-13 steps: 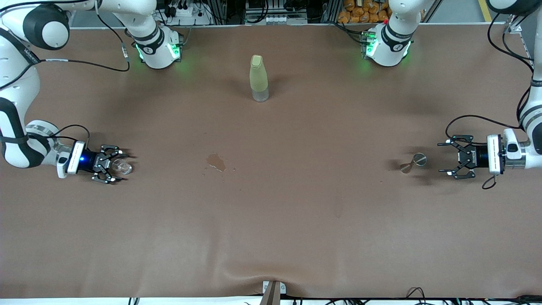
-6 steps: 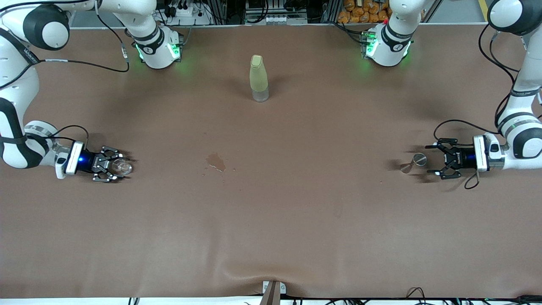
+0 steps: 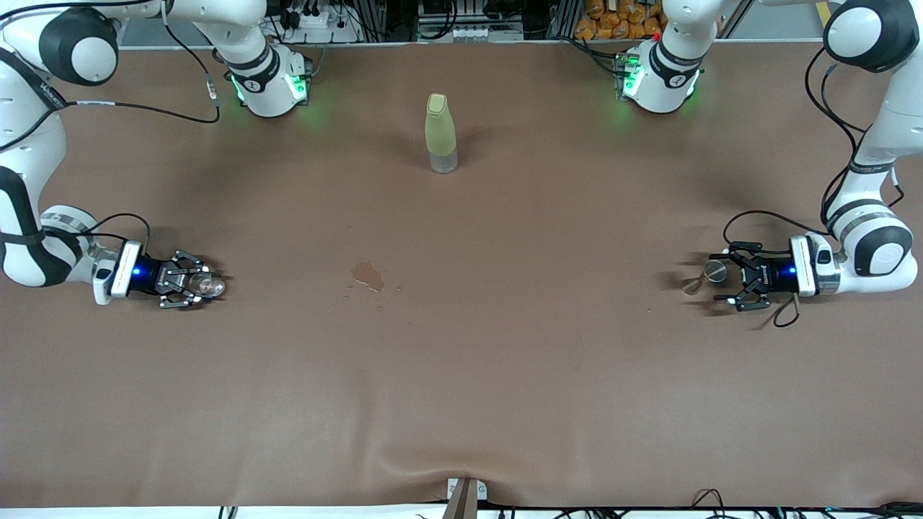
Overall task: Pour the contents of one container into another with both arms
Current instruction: 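Lift the beaker with the right gripper while the left gripper grasps the jigger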
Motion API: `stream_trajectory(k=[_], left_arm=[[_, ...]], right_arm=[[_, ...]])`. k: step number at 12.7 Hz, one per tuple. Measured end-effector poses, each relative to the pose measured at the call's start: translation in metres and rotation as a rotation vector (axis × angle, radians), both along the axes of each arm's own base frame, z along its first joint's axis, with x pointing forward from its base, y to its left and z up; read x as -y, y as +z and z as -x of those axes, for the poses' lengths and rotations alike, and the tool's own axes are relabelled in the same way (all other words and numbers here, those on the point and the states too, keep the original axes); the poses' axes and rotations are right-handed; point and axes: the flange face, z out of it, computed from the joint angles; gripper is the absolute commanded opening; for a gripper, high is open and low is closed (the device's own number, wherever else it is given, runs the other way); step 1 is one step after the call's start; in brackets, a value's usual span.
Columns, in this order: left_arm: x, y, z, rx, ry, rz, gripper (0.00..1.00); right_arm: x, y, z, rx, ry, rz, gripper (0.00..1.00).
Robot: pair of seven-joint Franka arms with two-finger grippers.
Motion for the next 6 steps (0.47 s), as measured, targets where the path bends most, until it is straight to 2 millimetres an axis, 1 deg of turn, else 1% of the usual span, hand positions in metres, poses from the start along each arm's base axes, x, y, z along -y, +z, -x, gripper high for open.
stream_trajectory(k=[1, 2, 5, 6], left_arm=[[0.004, -0.002, 0.0, 0.001, -0.001, 0.007, 0.88], [0.008, -0.005, -0.001, 0.001, -0.002, 0.013, 0.85], [0.015, -0.01, -0.002, 0.004, -0.004, 0.025, 0.8], [0.015, -0.011, -0.001, 0.004, -0.003, 0.025, 0.74]], right_arm=[[0.0, 0.003, -0.002, 0.005, 0.006, -0.01, 0.42], [0.0, 0.009, -0.007, 0.019, 0.017, -0.023, 0.42], [0.007, 0.034, -0.03, 0.032, 0.029, -0.031, 0.42], [0.007, 0.042, -0.036, 0.024, 0.029, -0.036, 0.42]])
